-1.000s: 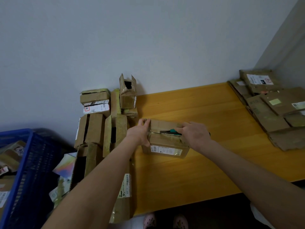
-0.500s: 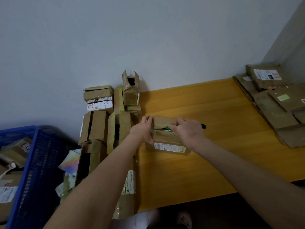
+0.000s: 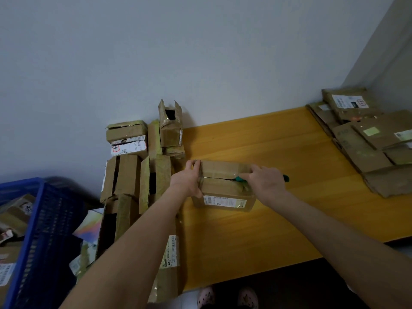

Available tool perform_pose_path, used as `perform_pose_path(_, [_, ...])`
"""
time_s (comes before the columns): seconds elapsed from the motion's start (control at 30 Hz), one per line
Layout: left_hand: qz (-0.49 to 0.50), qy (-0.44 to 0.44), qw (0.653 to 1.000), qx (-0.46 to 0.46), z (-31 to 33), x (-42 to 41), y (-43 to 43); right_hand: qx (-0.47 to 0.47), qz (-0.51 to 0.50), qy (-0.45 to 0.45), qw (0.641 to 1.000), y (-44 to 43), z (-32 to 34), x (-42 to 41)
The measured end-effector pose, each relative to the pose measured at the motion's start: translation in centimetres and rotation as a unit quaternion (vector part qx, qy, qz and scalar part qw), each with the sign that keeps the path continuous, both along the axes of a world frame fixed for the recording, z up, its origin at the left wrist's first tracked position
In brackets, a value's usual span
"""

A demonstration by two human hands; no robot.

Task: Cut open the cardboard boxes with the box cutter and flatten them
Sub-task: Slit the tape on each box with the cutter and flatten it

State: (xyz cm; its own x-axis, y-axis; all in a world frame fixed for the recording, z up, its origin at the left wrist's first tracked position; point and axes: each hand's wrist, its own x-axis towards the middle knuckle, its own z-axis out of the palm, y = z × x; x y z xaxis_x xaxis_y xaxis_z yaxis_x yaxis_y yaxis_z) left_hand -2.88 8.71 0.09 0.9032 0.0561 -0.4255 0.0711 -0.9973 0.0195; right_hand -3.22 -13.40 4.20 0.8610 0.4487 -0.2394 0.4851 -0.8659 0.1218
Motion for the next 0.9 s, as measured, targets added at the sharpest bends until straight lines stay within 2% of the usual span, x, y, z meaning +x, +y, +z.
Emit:
perform_pose_path(0.13, [0.02,0.008,1.0,-0.005,0.2,0.3,0.3,0.063,-0.011,-0.042,0.997,-1.8,0.3,0.8])
perform_pose_path(0.17, [0.036,0.008,0.999,-0.009,0.2,0.2,0.3,0.08,-0.028,-0.052,0.995,-2.1,0.3,0.9])
perform_pose_path(0.23, [0.068,0.009,0.998,-0.006,0.4,0.0,0.1,0.148,-0.1,-0.017,0.984,-2.2,0.2,1.0])
perform_pose_path(0.37, [0.086,0.03,0.996,0.012,0.7,-0.2,-1.3,0.37,-0.255,0.082,0.89,-1.3,-0.5,1.9])
perform_pose_path(0.47, [0.071,0.037,0.995,0.054,1.7,0.1,-2.2,0.469,-0.327,0.129,0.81,-0.2,-1.1,2.3])
perform_pose_path(0.57, [0.049,-0.041,0.994,0.083,2.2,0.7,-2.7,0.501,-0.392,0.154,0.756,0.8,-2.2,2.1])
perform_pose_path(0.67, [0.017,-0.09,0.996,-0.003,0.9,1.3,-3.2,0.518,-0.438,0.163,0.717,1.9,-3.5,1.5])
perform_pose_path(0.73, [-0.01,-0.071,0.997,-0.013,0.2,1.7,-3.9,0.514,-0.455,0.156,0.71,2.6,-4.1,1.0])
perform_pose_path(0.9, [-0.049,-0.052,0.996,0.055,0.0,2.4,-4.9,0.484,-0.464,0.141,0.728,3.4,-5.8,0.6])
